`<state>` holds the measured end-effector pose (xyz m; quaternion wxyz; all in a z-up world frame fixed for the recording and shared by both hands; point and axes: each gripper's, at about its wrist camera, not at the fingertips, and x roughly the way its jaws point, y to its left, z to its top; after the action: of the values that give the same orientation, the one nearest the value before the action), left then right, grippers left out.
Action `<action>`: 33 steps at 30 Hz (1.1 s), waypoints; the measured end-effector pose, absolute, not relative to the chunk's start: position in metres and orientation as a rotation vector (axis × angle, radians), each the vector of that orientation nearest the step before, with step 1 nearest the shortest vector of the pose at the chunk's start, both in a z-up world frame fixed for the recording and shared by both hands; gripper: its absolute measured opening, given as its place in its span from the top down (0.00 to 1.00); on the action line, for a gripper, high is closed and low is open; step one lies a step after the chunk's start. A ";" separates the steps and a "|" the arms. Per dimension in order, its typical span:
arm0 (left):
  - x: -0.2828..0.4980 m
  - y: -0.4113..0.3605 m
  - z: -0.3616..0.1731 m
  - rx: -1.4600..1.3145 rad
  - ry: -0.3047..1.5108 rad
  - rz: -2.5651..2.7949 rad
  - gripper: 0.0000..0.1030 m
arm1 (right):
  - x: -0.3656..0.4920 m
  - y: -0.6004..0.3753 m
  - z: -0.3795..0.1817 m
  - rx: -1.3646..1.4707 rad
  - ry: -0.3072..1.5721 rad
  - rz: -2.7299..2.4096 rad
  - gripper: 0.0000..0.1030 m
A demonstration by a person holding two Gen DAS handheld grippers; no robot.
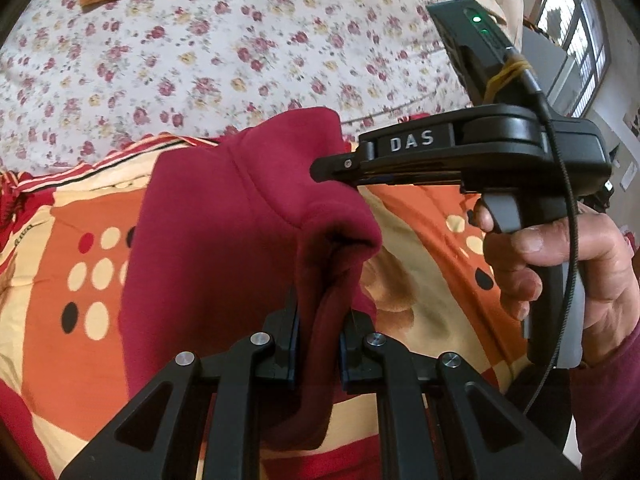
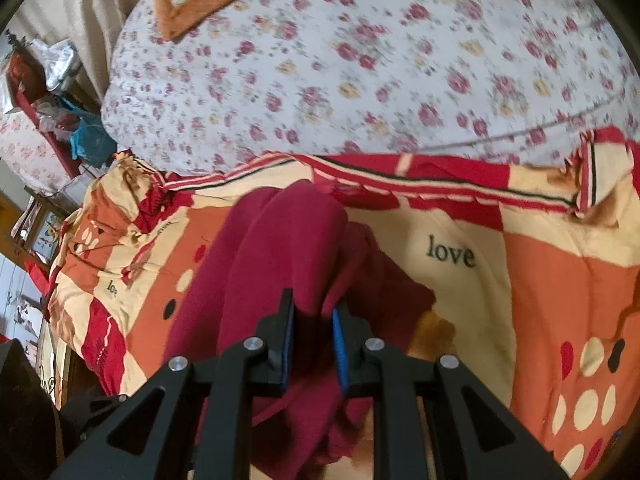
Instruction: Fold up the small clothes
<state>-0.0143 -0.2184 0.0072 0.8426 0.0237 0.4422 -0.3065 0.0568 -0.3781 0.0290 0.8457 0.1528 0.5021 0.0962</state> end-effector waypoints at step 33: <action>-0.005 -0.145 -0.015 -0.005 0.986 -0.526 0.94 | 0.001 -0.327 0.032 0.181 1.029 0.284 0.73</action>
<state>-0.0054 -0.1453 -0.0147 0.8478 -0.0022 0.4679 -0.2494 0.0014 -0.3269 0.0316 0.8569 0.0860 0.4899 0.1352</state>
